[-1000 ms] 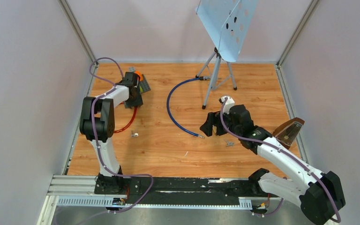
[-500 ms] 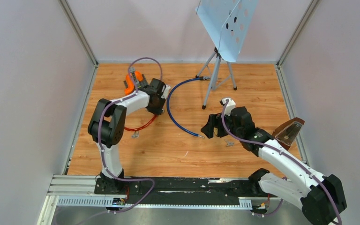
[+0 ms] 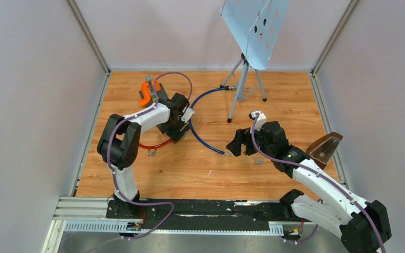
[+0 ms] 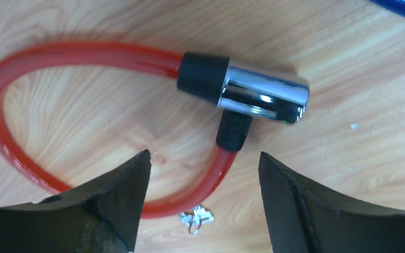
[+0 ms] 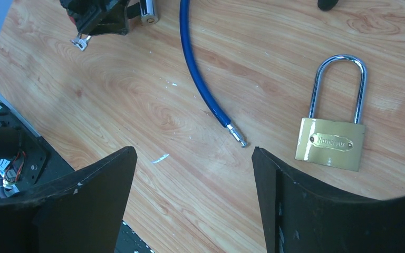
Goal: Unlock with the key
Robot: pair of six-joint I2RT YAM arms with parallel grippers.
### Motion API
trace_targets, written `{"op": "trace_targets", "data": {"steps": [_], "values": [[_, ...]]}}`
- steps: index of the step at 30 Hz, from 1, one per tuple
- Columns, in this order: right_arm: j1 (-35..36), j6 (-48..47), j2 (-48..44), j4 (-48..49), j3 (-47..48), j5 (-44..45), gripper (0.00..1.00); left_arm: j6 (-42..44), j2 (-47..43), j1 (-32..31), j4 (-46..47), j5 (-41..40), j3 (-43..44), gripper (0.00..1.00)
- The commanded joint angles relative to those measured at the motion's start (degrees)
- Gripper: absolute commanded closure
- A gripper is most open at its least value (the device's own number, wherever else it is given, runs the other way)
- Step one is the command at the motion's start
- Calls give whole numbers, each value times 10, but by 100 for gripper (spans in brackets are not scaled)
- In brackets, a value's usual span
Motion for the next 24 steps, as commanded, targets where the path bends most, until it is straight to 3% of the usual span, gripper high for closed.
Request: {"op": "trace_targets", "data": {"steps": [1,6,12,17,24], "values": [[-1,4,-10,11,5,-9,20,-63,-102,2,-13,-12,0,14],[-1,3,-20,11,0,-6,20,-238,-191,4,5,-72,-43,12],[-1,0,-23,13,-3,-5,20,-433,-322,46,19,-98,-174,17],[-2,-2,-20,20,-6,-8,20,-475,-383,93,60,-90,-267,21],[-2,-3,-19,20,-7,-7,20,-487,-329,125,106,-100,-291,35]]}}
